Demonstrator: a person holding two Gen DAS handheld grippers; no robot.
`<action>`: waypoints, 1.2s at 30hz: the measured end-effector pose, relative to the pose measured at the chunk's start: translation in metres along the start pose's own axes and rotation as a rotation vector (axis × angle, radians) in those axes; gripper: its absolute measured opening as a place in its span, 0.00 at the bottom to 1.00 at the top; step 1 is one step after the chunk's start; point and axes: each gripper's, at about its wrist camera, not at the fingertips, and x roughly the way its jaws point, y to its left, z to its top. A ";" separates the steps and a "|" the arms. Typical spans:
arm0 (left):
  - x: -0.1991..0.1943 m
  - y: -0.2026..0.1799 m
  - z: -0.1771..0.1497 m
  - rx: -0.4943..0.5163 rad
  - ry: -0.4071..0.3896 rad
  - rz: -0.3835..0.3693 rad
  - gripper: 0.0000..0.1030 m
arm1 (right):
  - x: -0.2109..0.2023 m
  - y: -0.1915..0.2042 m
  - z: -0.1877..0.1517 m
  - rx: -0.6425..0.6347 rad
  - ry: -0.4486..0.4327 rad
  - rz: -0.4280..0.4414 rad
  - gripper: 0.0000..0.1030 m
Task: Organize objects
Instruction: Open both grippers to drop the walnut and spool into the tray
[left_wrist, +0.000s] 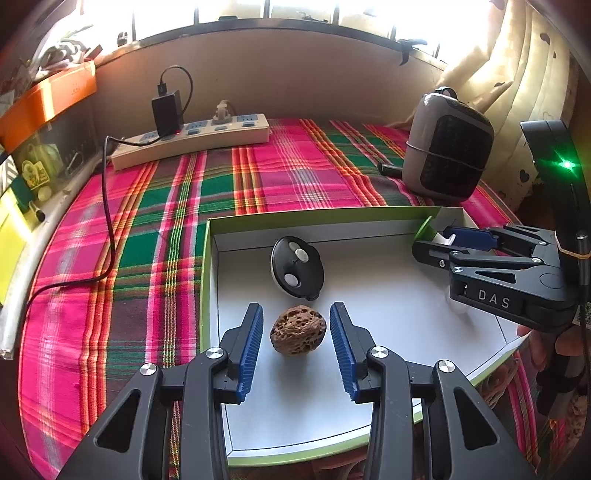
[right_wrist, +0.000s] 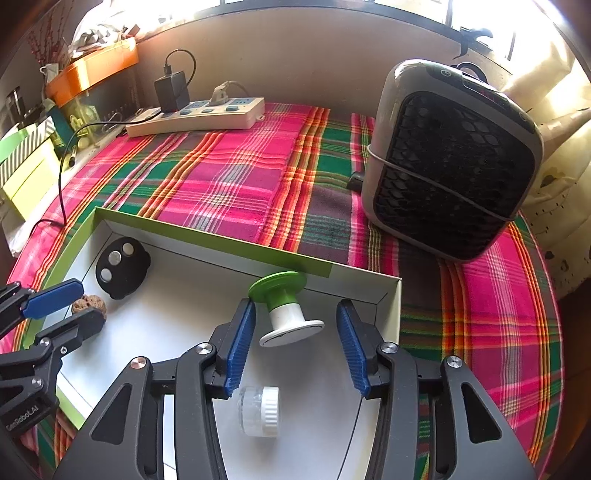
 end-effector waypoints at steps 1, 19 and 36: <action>-0.001 0.000 0.000 0.000 -0.002 0.002 0.35 | -0.001 0.000 0.000 0.001 -0.002 0.000 0.46; -0.023 -0.003 -0.003 0.012 -0.042 0.017 0.36 | -0.017 0.003 -0.005 0.025 -0.044 0.009 0.49; -0.043 -0.007 -0.013 0.009 -0.069 0.017 0.36 | -0.038 0.010 -0.019 0.041 -0.088 0.043 0.54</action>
